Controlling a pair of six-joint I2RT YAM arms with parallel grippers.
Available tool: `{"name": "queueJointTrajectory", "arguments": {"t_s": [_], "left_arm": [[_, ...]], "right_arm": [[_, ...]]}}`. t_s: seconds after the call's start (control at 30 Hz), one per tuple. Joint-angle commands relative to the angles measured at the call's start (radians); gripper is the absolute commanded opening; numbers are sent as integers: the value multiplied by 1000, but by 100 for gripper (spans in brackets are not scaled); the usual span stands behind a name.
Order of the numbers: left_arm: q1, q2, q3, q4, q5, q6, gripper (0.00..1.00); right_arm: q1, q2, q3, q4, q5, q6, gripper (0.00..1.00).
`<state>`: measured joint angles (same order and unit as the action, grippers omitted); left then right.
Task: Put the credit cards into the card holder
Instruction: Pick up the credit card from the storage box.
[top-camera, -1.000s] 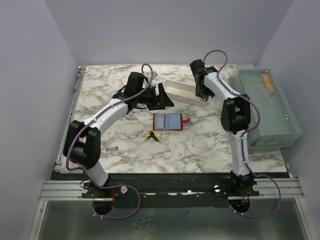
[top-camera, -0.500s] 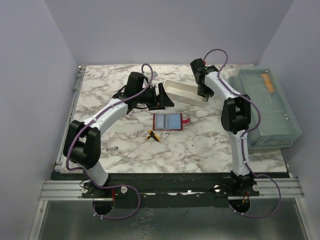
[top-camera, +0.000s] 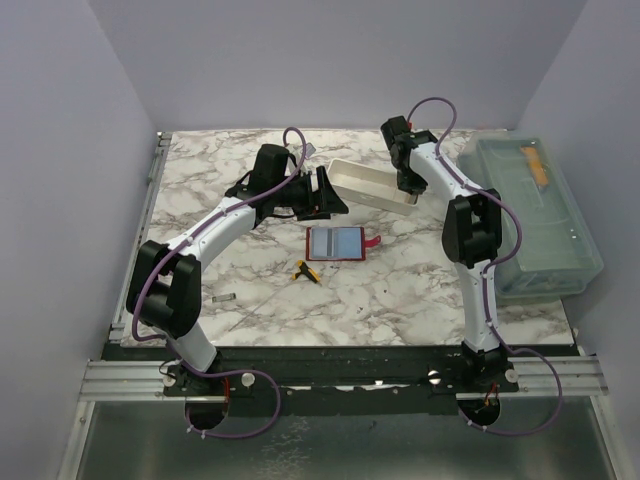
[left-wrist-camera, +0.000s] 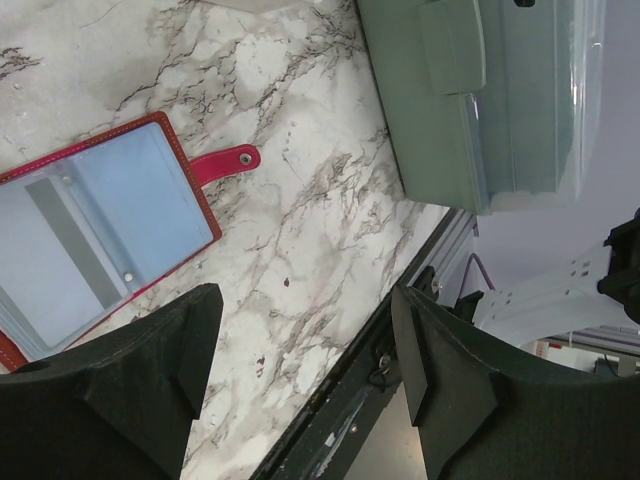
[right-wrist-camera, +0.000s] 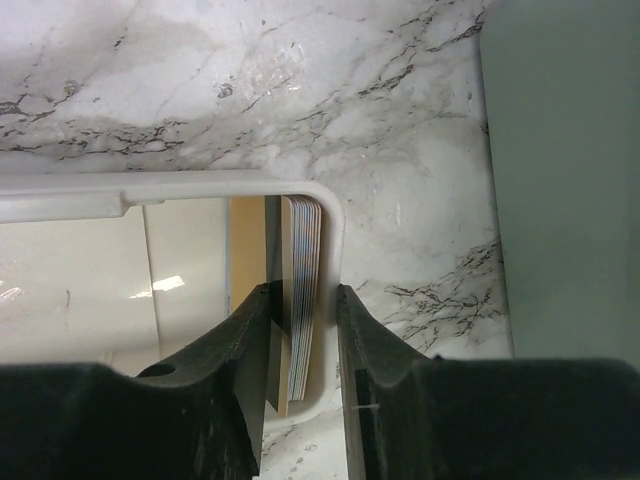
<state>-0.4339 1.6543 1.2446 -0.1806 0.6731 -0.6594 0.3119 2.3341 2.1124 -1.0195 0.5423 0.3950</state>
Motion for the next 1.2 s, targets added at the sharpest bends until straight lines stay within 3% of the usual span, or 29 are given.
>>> {"name": "queueJointTrajectory", "arguments": {"t_s": [0.0,0.13,0.23,0.5,0.67,0.77,1.0,1.17], "left_arm": [[-2,10,-8,24,33,-5,75],[-3,9,-8,25,33,-7,75],[-2,9,-8,26,34,-6,75],[-2,9,-8,27,38,-8,75],[-2,8,-8,27,42,-8,75],[-2,7,-8,28,42,-8,75],[-2,7,-9,29,42,-7,75],[-3,10,-8,29,44,-9,75]], "right_arm": [[-7,4,39,-41,39,-14,24],[-7,8,47,-49,41,-18,23],[-7,9,50,-51,40,-23,32],[-7,22,54,-64,38,-27,36],[-7,22,35,-62,33,-31,51],[-7,27,31,-57,28,-33,50],[-7,34,38,-67,40,-32,35],[-7,36,46,-75,45,-36,36]]}}
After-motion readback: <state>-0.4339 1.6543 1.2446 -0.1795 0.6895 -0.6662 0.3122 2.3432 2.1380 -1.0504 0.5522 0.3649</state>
